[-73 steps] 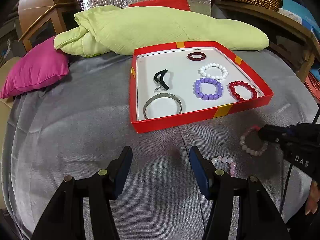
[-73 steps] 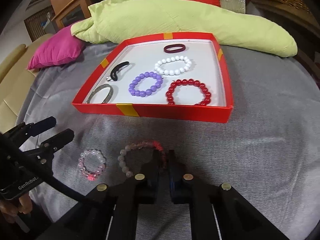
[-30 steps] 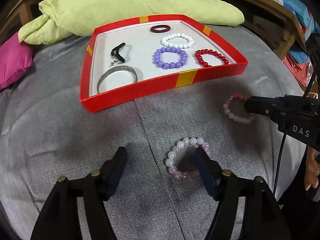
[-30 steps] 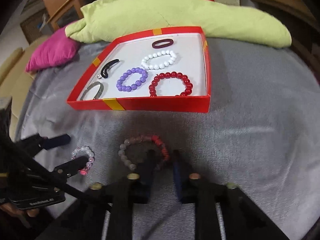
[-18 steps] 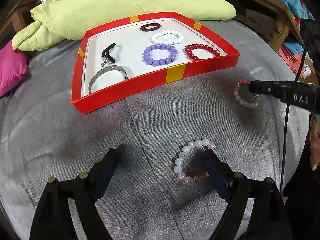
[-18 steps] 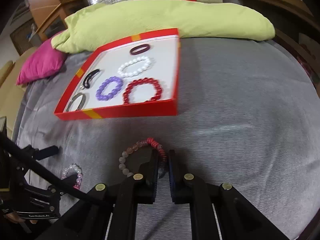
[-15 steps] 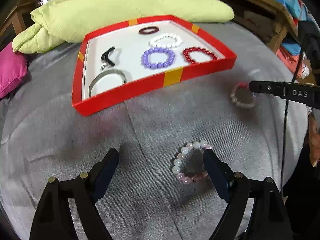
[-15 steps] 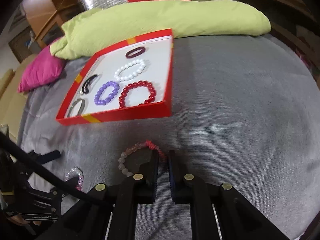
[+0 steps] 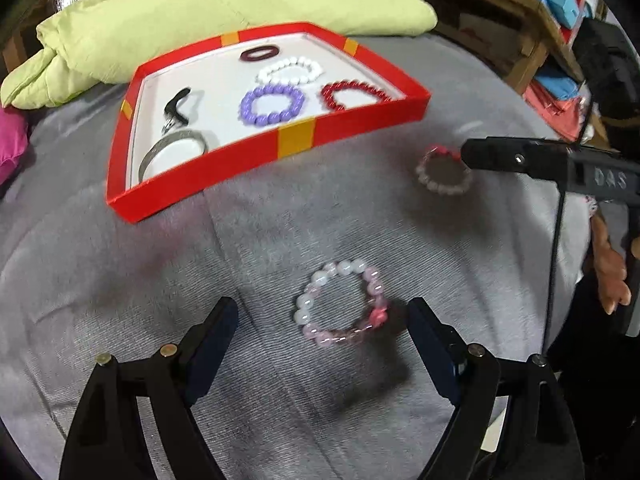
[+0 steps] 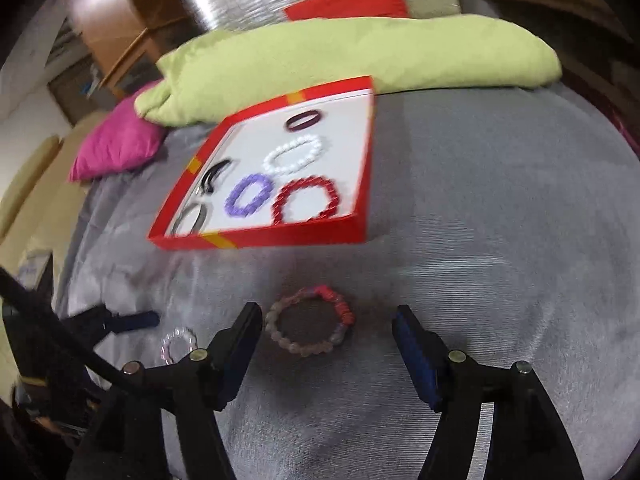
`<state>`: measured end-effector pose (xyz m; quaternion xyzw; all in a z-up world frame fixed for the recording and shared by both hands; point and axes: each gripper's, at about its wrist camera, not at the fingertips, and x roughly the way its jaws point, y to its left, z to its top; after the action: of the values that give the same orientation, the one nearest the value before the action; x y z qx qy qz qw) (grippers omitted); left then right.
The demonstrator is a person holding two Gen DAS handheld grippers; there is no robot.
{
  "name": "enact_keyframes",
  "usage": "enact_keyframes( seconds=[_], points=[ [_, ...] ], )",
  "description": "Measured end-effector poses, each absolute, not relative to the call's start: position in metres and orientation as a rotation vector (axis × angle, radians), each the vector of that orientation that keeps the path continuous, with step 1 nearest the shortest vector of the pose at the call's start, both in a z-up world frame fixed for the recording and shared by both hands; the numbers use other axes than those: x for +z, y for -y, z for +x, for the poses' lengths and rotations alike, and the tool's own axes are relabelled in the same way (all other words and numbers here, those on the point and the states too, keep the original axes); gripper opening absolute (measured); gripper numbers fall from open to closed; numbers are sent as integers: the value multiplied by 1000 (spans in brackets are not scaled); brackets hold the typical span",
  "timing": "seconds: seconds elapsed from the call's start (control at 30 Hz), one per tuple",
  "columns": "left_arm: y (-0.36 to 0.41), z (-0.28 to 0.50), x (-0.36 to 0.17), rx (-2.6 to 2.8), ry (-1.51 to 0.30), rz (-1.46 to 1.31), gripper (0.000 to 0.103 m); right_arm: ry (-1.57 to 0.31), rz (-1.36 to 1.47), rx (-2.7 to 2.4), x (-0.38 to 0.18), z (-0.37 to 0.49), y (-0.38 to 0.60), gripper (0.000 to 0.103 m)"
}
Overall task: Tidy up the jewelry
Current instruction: 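Grasp the larger pink-and-white bead bracelet with the left tool while the right tool holds its bracelet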
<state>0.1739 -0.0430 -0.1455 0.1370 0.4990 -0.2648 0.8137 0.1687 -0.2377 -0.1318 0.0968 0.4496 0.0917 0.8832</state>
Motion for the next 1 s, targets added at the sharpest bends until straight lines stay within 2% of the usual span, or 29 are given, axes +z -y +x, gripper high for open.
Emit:
enact_keyframes(
  seconds=[0.03,0.2,0.23,0.27,0.6,0.63,0.7,0.77,0.83,1.0],
  points=[
    [44,173,-147,-554,-1060,312,87,-943,168,186,-134,168,233,67],
    [45,169,-149,-548,-1038,324,88,-953,71,135,-144,170,223,36],
    [45,168,-150,-550,-1032,323,90,-958,59,119,-146,171,223,20],
    [46,167,-151,-554,-1026,330,91,-959,51,102,-147,171,225,14],
    [44,166,-151,-548,-1042,323,91,-965,97,78,-146,170,238,11],
    [43,169,-151,-541,-1039,317,88,-966,100,81,-145,171,238,11],
    [41,172,-148,-525,-1027,302,74,-970,113,84,-145,171,238,11],
    [37,174,-143,-504,-1011,275,51,-975,132,86,-146,172,241,11],
    [31,179,-142,-489,-1014,242,45,-979,144,89,-146,172,241,11],
    [29,179,-141,-484,-1014,237,45,-984,154,96,-146,172,241,11]
  ],
)
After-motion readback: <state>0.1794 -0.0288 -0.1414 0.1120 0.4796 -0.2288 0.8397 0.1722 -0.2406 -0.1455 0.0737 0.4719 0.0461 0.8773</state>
